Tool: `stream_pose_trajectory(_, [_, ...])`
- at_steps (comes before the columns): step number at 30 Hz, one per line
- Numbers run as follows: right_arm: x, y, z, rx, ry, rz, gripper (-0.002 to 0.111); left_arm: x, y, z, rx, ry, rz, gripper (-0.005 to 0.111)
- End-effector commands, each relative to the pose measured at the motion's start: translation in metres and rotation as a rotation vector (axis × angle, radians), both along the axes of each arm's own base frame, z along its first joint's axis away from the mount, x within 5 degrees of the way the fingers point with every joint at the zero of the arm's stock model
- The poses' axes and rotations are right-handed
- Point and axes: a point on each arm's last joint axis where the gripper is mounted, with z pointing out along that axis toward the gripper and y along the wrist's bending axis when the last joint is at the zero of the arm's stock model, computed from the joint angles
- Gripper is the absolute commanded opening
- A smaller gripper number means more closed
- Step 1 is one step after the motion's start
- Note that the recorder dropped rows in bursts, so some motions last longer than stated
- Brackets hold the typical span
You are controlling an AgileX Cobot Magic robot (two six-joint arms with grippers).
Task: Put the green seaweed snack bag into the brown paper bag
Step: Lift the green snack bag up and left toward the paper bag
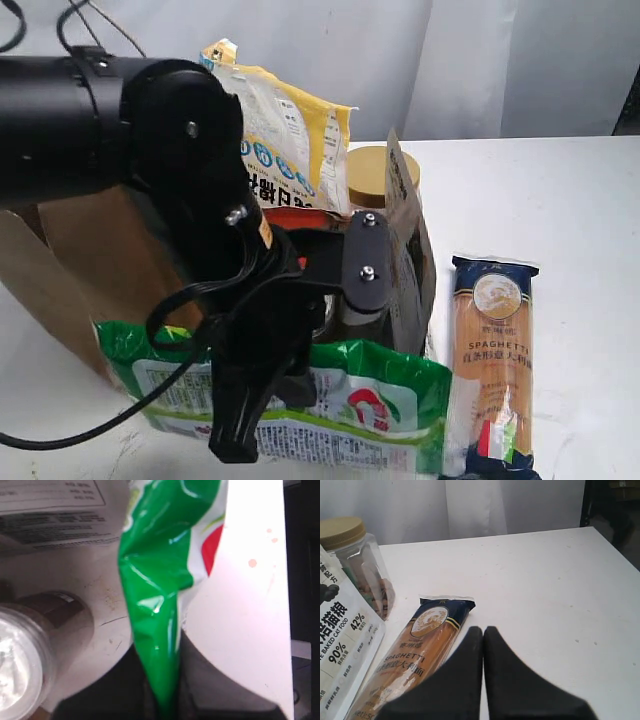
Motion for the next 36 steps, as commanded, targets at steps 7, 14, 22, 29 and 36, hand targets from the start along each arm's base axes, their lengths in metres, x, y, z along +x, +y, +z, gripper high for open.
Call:
stream_pose_trajectory(7, [0.000, 0.000, 0.000, -0.001, -0.008, -0.005, 0.000, -0.028, 0.040, 0.088, -0.156, -0.189, 0.217, 0.000])
stream_pose_trajectory(14, [0.000, 0.000, 0.000, -0.001, -0.008, -0.005, 0.000, -0.043, 0.062, 0.127, -0.303, -0.278, 0.355, 0.000])
stream_pose_trajectory(22, [0.000, 0.000, 0.000, -0.001, -0.008, -0.005, 0.000, -0.058, 0.092, 0.142, -0.232, -0.304, 0.460, 0.000])
stream_pose_trajectory(29, [0.000, 0.000, 0.000, -0.001, -0.008, -0.005, 0.000, -0.066, 0.112, 0.163, -0.340, -0.380, 0.614, 0.000])
stream_pose_trajectory(36, [0.000, 0.000, 0.000, -0.001, -0.008, -0.005, 0.000, -0.066, 0.114, 0.170, -0.408, -0.399, 0.684, 0.000])
